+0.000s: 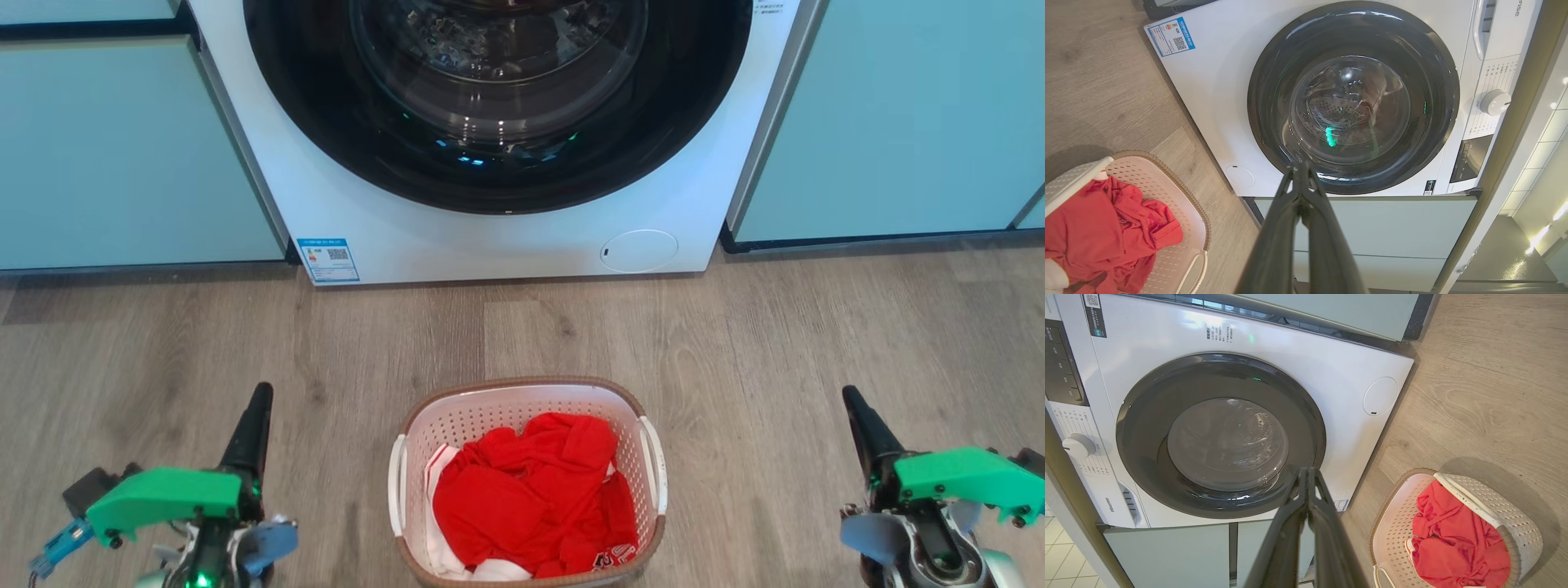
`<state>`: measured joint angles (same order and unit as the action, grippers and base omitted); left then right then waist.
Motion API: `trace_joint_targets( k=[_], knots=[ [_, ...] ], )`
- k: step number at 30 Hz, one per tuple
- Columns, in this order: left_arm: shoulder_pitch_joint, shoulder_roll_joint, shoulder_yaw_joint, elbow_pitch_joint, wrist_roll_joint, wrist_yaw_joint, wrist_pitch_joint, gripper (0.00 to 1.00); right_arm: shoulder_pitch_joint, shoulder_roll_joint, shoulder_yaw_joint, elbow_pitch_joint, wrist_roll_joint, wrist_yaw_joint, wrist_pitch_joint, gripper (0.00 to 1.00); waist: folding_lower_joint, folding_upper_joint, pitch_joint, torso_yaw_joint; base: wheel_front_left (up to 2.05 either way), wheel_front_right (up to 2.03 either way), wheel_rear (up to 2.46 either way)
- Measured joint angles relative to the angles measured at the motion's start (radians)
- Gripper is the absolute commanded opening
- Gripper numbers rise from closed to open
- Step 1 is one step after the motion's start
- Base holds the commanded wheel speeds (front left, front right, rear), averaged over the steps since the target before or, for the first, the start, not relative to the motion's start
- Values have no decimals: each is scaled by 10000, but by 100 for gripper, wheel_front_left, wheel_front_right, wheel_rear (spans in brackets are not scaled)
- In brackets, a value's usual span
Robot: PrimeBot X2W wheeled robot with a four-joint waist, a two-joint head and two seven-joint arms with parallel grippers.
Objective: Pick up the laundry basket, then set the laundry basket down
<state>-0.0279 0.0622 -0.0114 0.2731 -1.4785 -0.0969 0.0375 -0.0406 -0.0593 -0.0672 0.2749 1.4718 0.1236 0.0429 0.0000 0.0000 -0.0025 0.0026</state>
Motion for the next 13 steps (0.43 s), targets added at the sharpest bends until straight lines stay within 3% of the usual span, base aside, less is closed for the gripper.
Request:
trace_joint_targets(
  k=[13],
  knots=[
    [-216, -8, 506, 8, -1381, -268, 389, 0, -10, 0, -301, 0, 1394, 0, 366, 0, 0, 0, 54, -25, 0, 0, 0]
  ],
)
